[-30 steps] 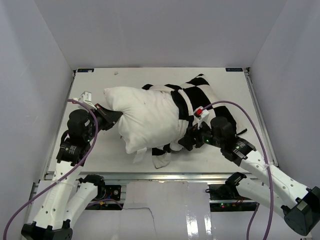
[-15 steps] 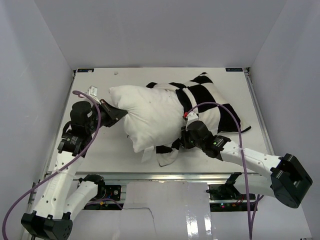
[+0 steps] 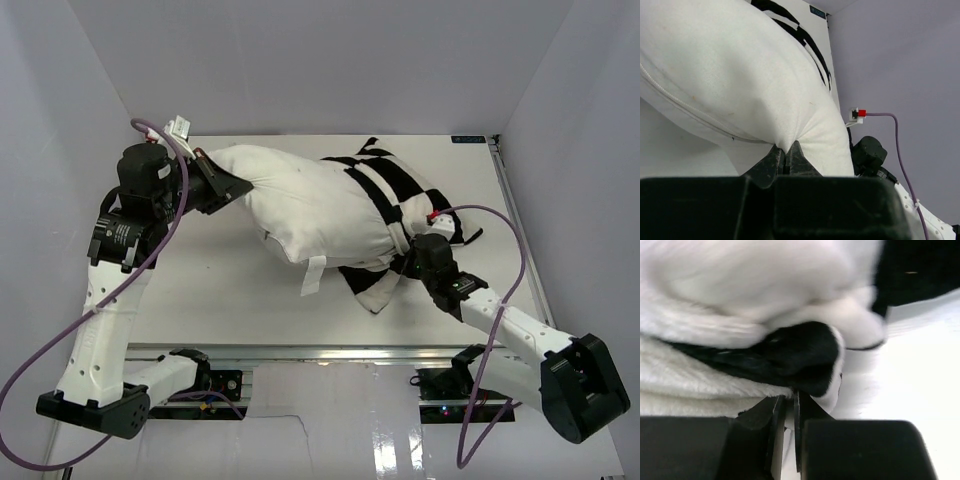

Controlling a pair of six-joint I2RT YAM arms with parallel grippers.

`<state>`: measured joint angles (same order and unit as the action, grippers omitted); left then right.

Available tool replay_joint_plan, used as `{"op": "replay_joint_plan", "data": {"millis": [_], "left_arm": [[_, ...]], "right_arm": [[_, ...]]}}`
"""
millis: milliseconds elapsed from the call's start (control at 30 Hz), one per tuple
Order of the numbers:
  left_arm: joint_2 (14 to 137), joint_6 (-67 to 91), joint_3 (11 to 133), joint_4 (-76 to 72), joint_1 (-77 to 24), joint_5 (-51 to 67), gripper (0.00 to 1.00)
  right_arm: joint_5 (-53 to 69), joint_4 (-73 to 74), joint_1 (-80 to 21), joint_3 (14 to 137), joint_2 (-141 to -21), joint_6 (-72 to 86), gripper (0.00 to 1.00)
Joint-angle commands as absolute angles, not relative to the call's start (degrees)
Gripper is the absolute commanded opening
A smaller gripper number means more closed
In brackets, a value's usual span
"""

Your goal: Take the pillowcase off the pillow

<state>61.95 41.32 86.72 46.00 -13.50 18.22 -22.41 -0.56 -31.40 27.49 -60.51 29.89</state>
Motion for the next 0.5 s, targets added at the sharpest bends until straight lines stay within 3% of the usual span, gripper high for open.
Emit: {"op": "replay_joint_plan", "data": {"millis": [0,100,200,267,333,367,467], "left_arm": [[62.48,39.29,94.90,44.98,-12.83,16.26,0.00],[62.41,38.15,94.58,45.36,-12.83,15.99,0.00],[55.04,40.07,79.68,33.99,-12.83,23.27,0.00],[50.81,41.30,69.11,30.95,-12.83,24.61,0.00],[49.75,40.87,63.14,29.18,-12.83,24.61,0.00],[49.75,40.00,61.71,28.74,-12.83,24.61,0.00],[47.64,38.59,57.05,27.52,-12.83,25.14,0.00]], "right_arm": [[-25.24,1.06,-23.75,24.96,-60.03,29.89,0.08],[-21.10,0.70,-16.98,24.70,-61.17,28.05,0.08],[-16.80,2.90,-15.20,25.84,-60.04,26.46,0.08],[-7.67,1.85,-15.73,25.58,-55.84,24.35,0.08],[-5.89,4.38,-17.40,26.63,-50.57,24.44,0.28],[-5.71,5.61,-17.84,27.24,-48.71,24.35,0.49],[-4.66,10.89,-18.63,30.58,-42.29,23.38,0.79]]}}
